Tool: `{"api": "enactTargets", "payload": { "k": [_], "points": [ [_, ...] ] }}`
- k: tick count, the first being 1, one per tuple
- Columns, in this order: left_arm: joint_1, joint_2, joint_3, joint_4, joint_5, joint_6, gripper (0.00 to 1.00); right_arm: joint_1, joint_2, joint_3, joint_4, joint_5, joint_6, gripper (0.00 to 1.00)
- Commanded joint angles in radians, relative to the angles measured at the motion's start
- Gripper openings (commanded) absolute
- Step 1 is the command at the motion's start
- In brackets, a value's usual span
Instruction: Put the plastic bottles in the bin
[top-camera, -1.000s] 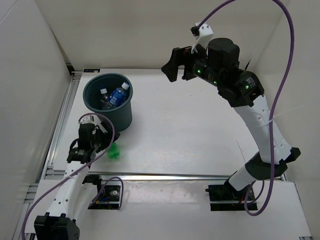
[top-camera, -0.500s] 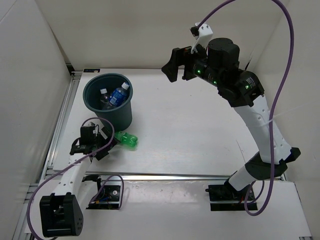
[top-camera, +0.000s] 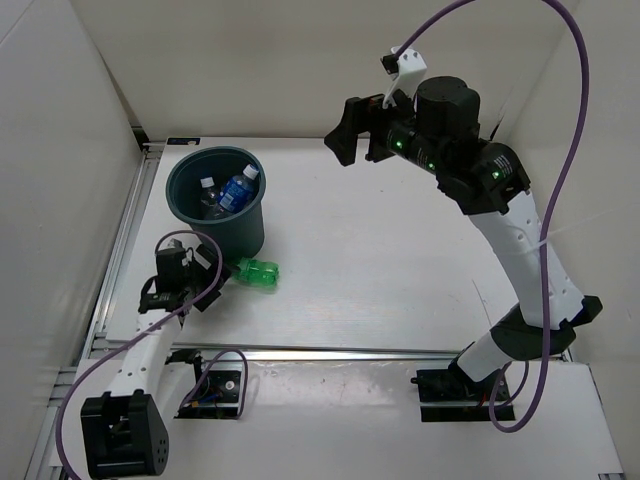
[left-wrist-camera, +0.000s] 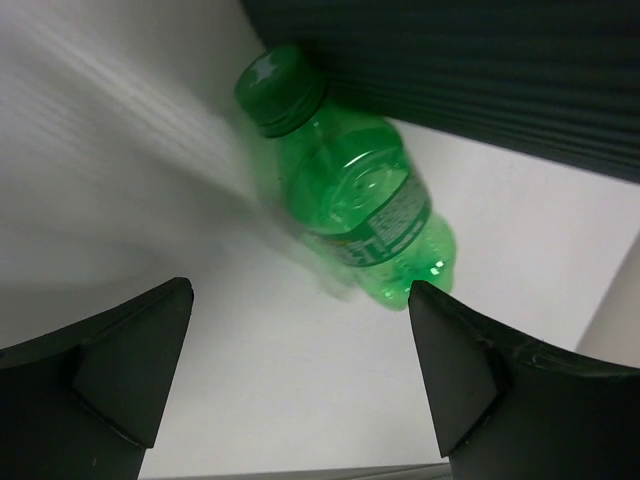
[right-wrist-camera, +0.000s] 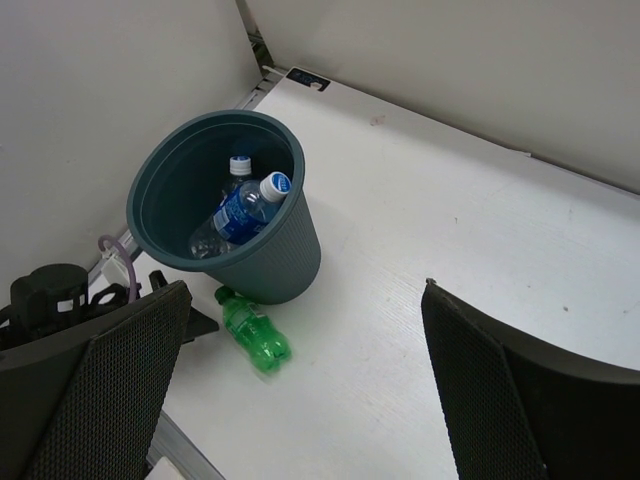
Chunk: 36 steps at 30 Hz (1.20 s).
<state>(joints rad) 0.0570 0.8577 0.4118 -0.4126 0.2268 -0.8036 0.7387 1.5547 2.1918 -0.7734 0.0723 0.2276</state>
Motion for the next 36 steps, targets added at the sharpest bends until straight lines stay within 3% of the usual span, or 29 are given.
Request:
{"api": "enactTargets", "payload": {
  "k": [1,11,22,36],
  "points": [
    [0.004,-0.023,-0.033,0.09,0.022,-0.086,1.0,-0.005,-0.044,0.005,-0.012,0.007,-0.019,1.0],
    [-0.074,-0.043,-0.16,0.287,-0.078,-0.262,1.0,-0.005,-0.082,-0.004,-0.052,0.027,-0.019,1.0],
    [-0.203,0.095,-0.169,0.489,-0.181,-0.358,1.0,-0.005,-0.1,0.005,-0.093,0.046,-0.028,1.0],
    [-0.237,0.309,-0.117,0.535,-0.253,-0.445,1.0,-0.005,-0.119,-0.014,-0.102,0.055,-0.037,1.0]
  ]
}}
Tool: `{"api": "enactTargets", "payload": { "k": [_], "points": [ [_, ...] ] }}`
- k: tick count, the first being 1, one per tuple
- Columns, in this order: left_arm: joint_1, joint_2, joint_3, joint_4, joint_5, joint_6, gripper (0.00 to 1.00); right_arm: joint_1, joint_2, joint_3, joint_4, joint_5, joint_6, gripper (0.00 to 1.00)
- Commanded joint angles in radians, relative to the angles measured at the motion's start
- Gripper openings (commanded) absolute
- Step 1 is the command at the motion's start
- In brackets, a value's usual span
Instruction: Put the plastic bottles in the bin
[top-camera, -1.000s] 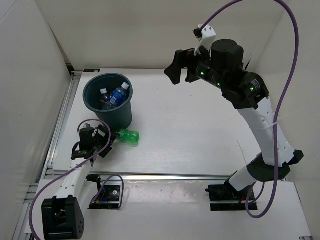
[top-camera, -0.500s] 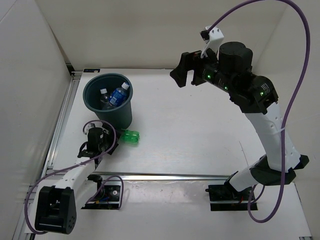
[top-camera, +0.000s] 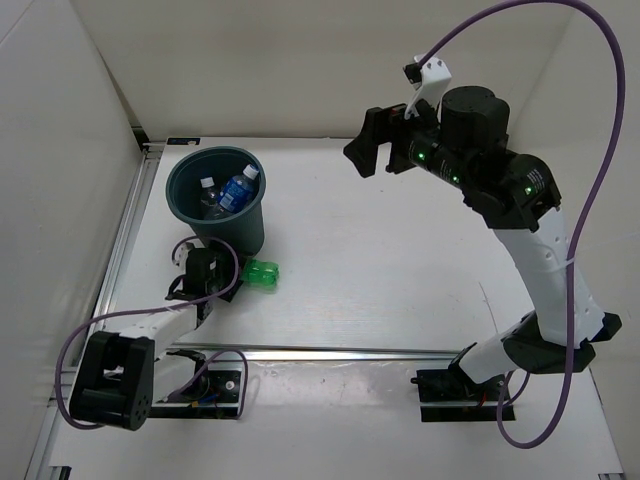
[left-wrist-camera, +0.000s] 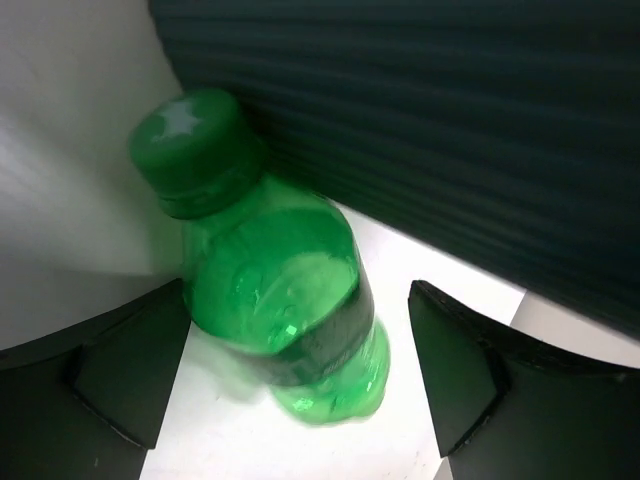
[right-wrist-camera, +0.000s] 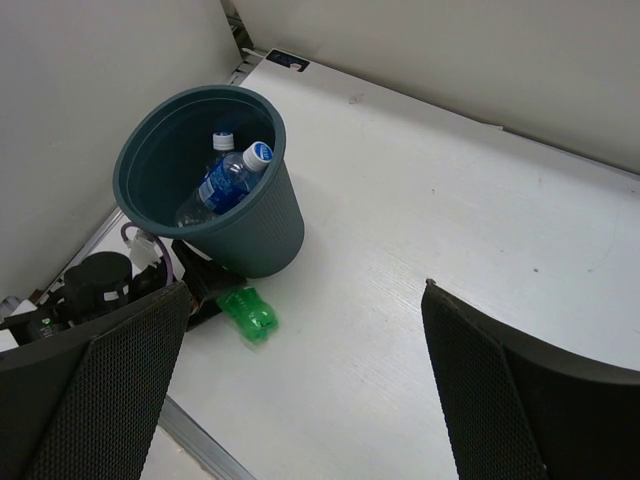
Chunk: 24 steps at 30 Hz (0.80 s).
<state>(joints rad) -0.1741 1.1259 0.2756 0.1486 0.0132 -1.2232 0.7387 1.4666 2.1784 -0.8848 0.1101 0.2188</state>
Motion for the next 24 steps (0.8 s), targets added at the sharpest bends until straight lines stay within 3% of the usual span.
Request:
{"api": "enactTargets", "payload": {
  "k": [1,3,6,7,10,16,21,24],
  "points": [
    [-0.005,0.054,0.019,-0.017,-0.039,-0.041,0.99,-0.005,-0.031,0.0,0.009,0.017,-0.029,1.0],
    [-0.005,0.063,0.031,-0.017,-0.039,-0.041,0.96,-0.005,-0.031,-0.009,0.009,0.017,-0.029,1.0],
    [-0.005,0.077,0.031,-0.017,-0.039,-0.05,0.82,-0.005,-0.031,-0.018,0.009,0.017,-0.029,1.0],
    [-0.005,0.077,0.031,-0.017,-0.039,-0.05,0.7,-0.005,-0.031,-0.019,0.009,0.017,-0.029,1.0],
    [-0.005,0.052,0.007,-0.027,-0.039,-0.059,0.59,-0.005,-0.031,-0.029,0.018,0.017,-0.029,1.0],
    [0.016,-0.066,-0.045,-0.112,-0.01,-0.038,0.5,-0.005,-0.022,-0.052,0.037,-0.001,-0.01,1.0],
    [0.016,-0.329,-0.065,-0.248,0.01,0.02,0.47,-0.005,-0.003,-0.063,0.047,-0.02,-0.001,1.0],
    [0.025,-0.49,-0.015,-0.409,0.01,0.069,0.46,-0.005,0.008,-0.063,0.056,-0.029,0.008,1.0]
  ]
}}
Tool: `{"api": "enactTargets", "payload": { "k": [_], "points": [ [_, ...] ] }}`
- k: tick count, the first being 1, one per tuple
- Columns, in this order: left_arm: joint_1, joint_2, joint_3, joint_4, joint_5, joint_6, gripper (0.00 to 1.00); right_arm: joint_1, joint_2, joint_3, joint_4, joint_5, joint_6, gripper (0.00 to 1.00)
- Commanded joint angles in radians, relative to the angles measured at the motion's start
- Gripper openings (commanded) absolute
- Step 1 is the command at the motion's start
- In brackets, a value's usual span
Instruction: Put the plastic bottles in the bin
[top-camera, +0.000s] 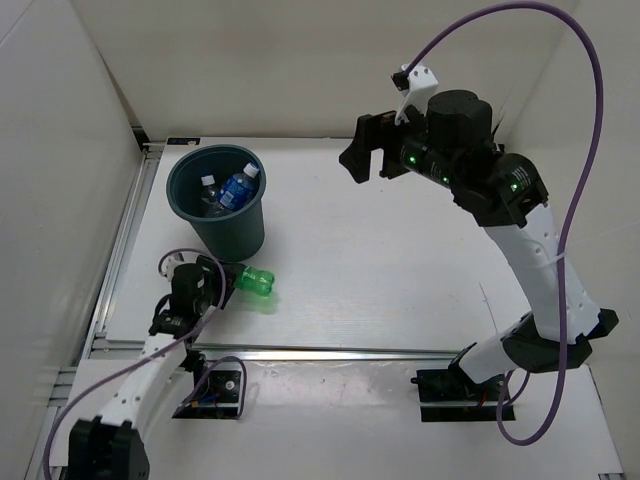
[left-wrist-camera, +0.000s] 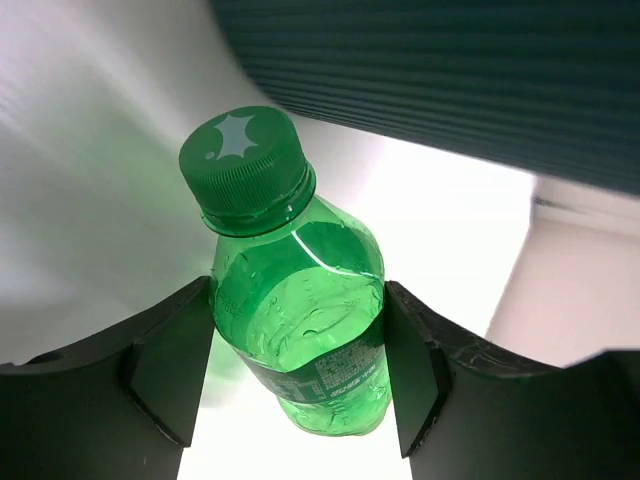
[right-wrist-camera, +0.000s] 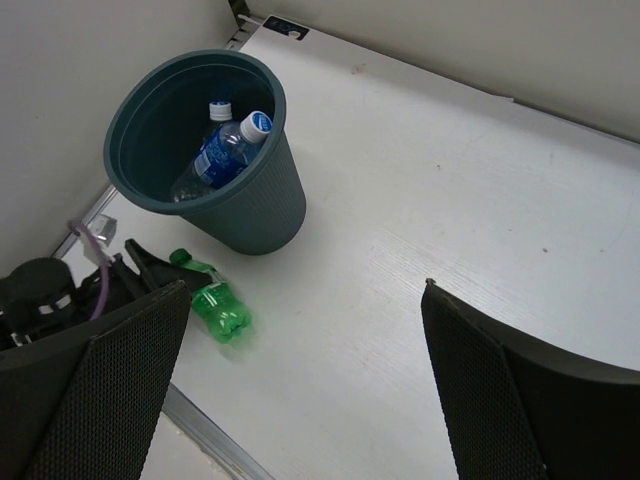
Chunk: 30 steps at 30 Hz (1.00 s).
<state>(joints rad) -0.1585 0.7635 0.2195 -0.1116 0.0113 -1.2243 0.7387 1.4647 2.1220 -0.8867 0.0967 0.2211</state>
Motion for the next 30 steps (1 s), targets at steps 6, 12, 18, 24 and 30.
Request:
{"api": "enactTargets", "payload": {
  "k": [6,12,18,24,30],
  "points": [
    [0.01,-0.3,0.313,-0.515,-0.088,0.207,0.46,-0.005,0.032,0.018,0.058,-0.025,0.006,1.0],
    [0.01,-0.332,0.552,-0.75,-0.223,0.31,0.46,-0.005,0.051,0.029,0.058,-0.025,0.024,1.0],
    [0.01,-0.212,0.747,-0.657,-0.286,0.428,0.45,-0.005,0.071,0.061,0.058,-0.043,0.033,1.0],
    [0.01,0.161,1.079,-0.562,-0.346,0.607,0.45,-0.005,0.091,0.079,0.068,-0.063,0.034,1.0],
    [0.082,0.402,1.25,-0.551,-0.356,0.649,0.53,-0.005,0.1,0.098,0.068,-0.072,0.043,1.0]
  ]
}}
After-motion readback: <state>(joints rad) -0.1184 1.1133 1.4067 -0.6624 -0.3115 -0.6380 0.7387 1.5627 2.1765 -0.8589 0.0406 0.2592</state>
